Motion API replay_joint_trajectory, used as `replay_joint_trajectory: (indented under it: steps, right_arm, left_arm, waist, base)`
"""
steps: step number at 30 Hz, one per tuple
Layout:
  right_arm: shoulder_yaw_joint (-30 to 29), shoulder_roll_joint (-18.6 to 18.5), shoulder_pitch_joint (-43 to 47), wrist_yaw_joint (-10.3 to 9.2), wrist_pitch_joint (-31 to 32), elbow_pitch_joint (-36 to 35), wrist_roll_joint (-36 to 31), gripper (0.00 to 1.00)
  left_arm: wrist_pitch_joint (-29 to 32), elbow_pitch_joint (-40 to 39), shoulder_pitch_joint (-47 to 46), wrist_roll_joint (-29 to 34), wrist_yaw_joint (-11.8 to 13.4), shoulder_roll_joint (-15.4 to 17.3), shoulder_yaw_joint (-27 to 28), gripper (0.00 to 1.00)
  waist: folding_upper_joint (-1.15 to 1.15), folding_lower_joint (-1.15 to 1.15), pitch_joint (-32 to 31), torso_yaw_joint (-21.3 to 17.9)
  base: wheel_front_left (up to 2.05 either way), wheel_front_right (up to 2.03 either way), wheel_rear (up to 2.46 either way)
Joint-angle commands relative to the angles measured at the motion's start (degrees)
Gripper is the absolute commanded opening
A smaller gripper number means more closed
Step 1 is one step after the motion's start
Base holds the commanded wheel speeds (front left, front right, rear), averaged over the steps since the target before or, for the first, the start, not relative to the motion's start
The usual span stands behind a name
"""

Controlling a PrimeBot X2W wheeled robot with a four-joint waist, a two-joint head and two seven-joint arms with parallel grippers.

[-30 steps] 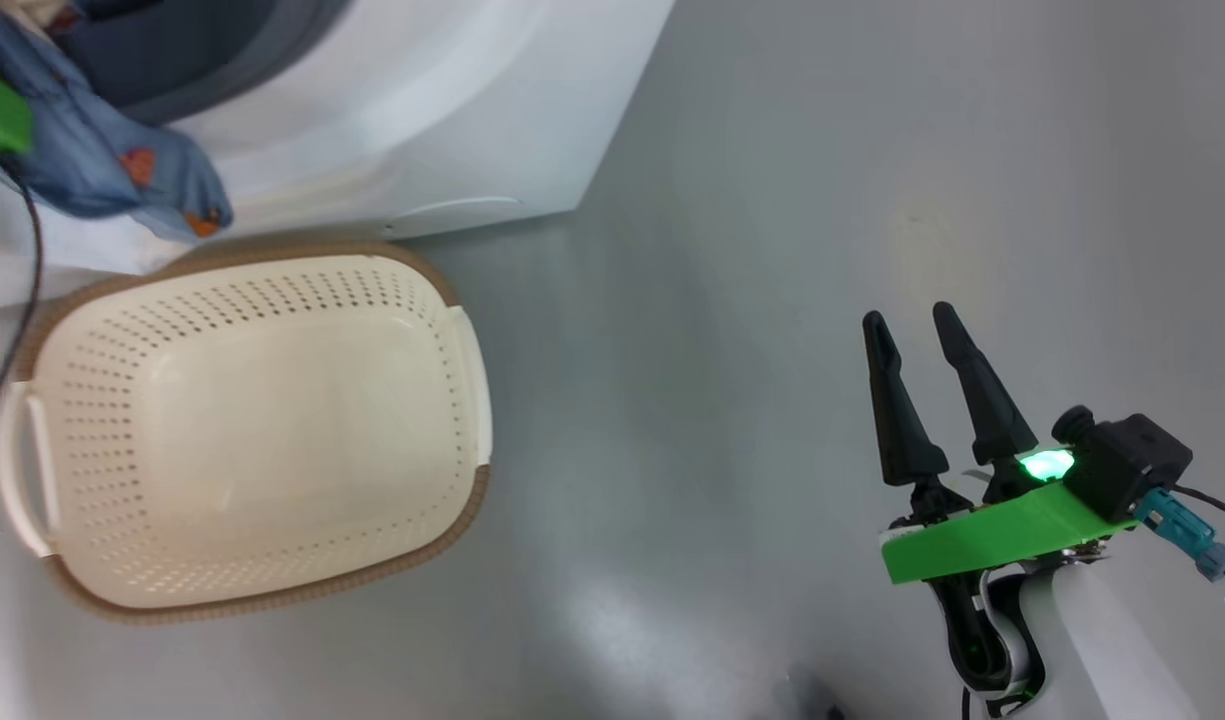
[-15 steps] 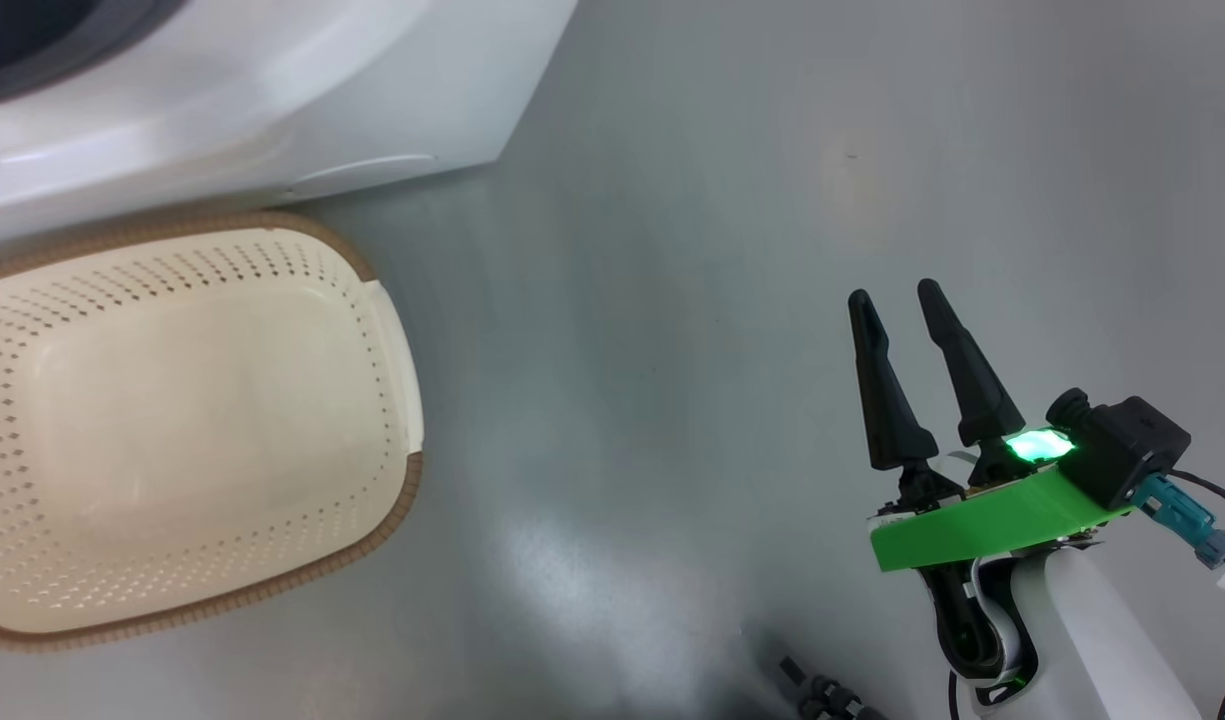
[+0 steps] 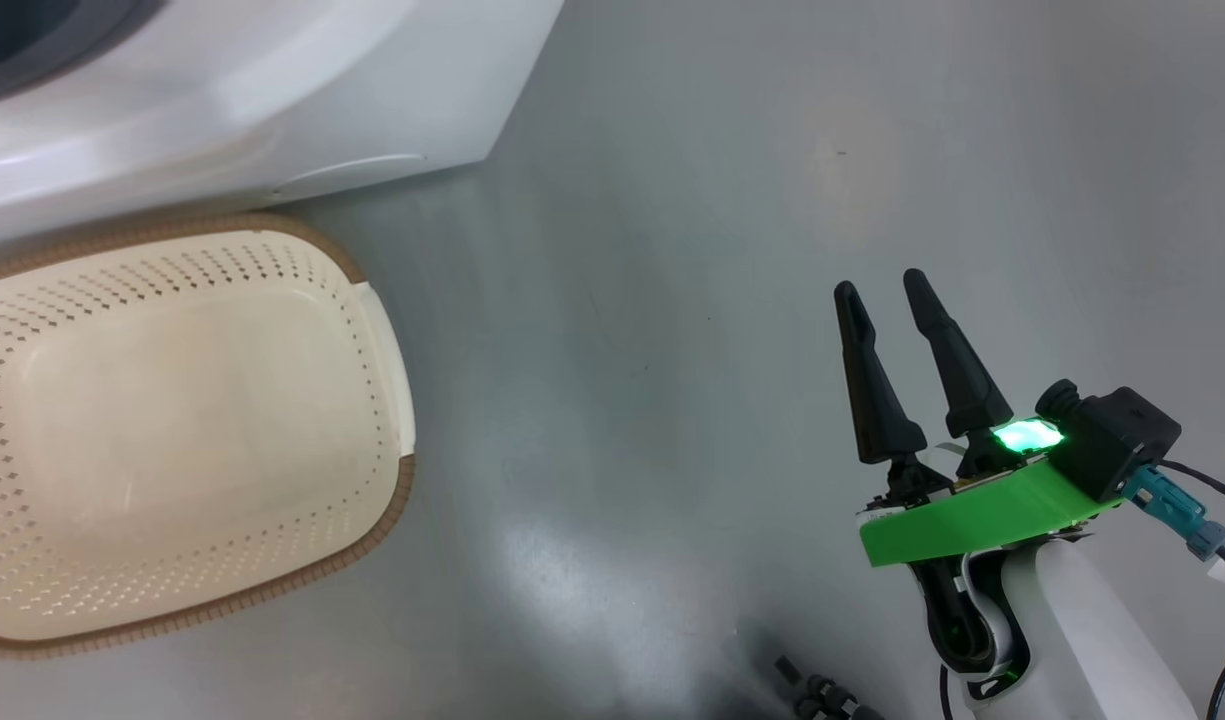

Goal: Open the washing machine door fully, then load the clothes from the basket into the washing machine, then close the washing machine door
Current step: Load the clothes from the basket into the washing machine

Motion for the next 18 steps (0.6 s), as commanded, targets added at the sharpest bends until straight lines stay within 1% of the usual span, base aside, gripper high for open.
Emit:
replay_joint_trajectory:
  steps: [1,2,3,5,9,18]
  right_arm:
    - [0.94,-0.35,0.84,0.32,-0.46,-1.16,0.47,1.0]
    - [0.86,-0.35,0.9,0.32,-0.46,-1.14,0.46,1.0]
    - [0.8,-0.35,0.93,0.32,-0.46,-1.1,0.44,1.0]
    - [0.73,-0.35,0.96,0.32,-0.46,-1.02,0.42,1.0]
    - [0.68,-0.35,0.86,0.32,-0.46,-1.0,0.38,1.0]
    - [0.15,-0.35,1.05,0.32,-0.46,-0.58,-0.43,1.0]
  left_arm:
    - [-0.29,0.03,-0.19,0.63,-0.11,2.35,0.3,0.37]
    - [-0.29,1.3,-0.57,0.68,-0.14,2.22,-0.06,0.89]
    - [-0.29,2.64,-0.93,0.72,-0.15,2.12,-0.4,1.0]
    - [-0.29,4.54,-1.84,0.59,-0.18,1.87,-0.85,1.0]
    - [-0.29,5.64,-2.29,0.0,-0.23,1.43,-1.29,1.0]
    - [-0.29,2.17,1.58,-2.92,-0.25,0.14,-0.75,1.0]
  waist:
    - [0.0,0.0,-0.19,0.05]
    - [0.0,0.0,-0.3,0.12]
    - [0.0,0.0,-0.4,0.19]
    - [0.0,0.0,-0.58,0.32]
    - [0.0,0.0,-1.14,0.69]
    - [0.0,0.0,-3.01,1.75]
  base:
    - [0.0,0.0,0.0]
    - [0.0,0.0,0.0]
    - [0.0,0.0,0.0]
    - [0.0,0.0,0.0]
    - [0.0,0.0,0.0]
    - [0.0,0.0,0.0]
